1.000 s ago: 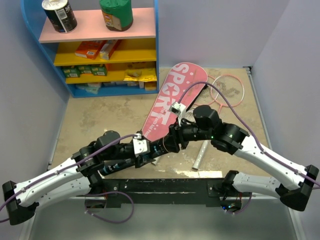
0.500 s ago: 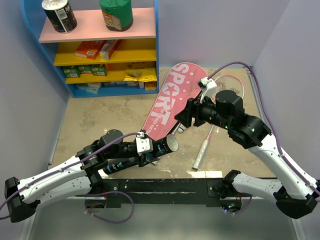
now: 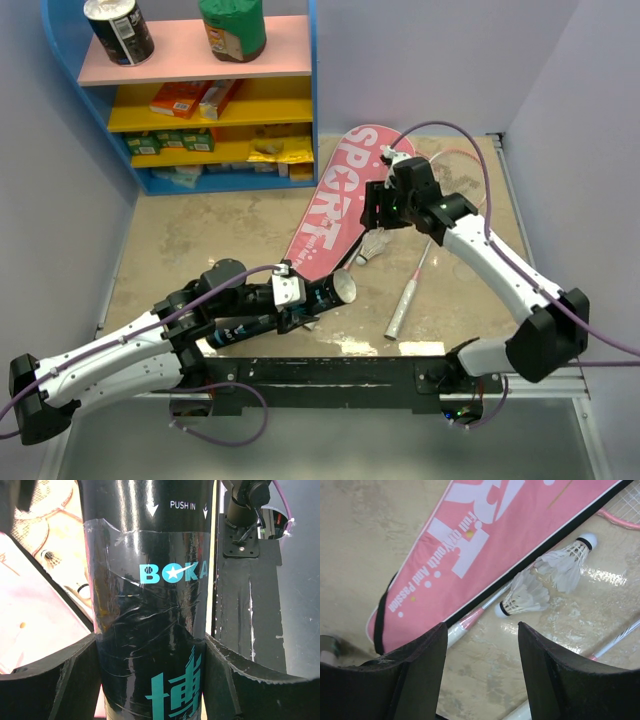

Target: Pack up the badminton gear

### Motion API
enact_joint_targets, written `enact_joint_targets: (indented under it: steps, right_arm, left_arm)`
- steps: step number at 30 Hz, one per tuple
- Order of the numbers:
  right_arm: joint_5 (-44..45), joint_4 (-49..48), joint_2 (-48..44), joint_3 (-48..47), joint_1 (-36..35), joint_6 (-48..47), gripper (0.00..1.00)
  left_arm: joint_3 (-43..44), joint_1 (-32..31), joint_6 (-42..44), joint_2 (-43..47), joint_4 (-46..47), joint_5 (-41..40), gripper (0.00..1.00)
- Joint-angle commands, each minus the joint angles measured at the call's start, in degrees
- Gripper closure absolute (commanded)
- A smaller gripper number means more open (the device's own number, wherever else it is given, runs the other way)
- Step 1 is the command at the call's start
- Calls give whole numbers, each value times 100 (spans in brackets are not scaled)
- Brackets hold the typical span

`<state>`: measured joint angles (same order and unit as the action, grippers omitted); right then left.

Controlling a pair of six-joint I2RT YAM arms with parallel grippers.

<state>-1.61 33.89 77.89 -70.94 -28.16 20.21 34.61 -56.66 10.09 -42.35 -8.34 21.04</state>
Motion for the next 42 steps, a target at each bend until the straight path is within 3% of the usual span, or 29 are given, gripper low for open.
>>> enact_joint_targets:
  steps: [1,14,28,37,42]
  right_arm:
    - [-278,-462,427,45,240,-429,38]
    - [-155,-840,1755,45,382,-649,40]
    - [-533,-805,2257,36,382,-992,43]
    - [-1209,-647,2178,203,373,-1089,62]
    - [-1351,-603,2143,264,373,-1028,81]
  left_arm:
    - [107,-11,-51,95,306,155,100]
    - [107,-11,-68,165,324,234,100]
    - [116,-11,-68,183,315,243,100]
    - [134,-11,-95,174,306,287,100]
    - [134,-11,-112,192,306,287,100]
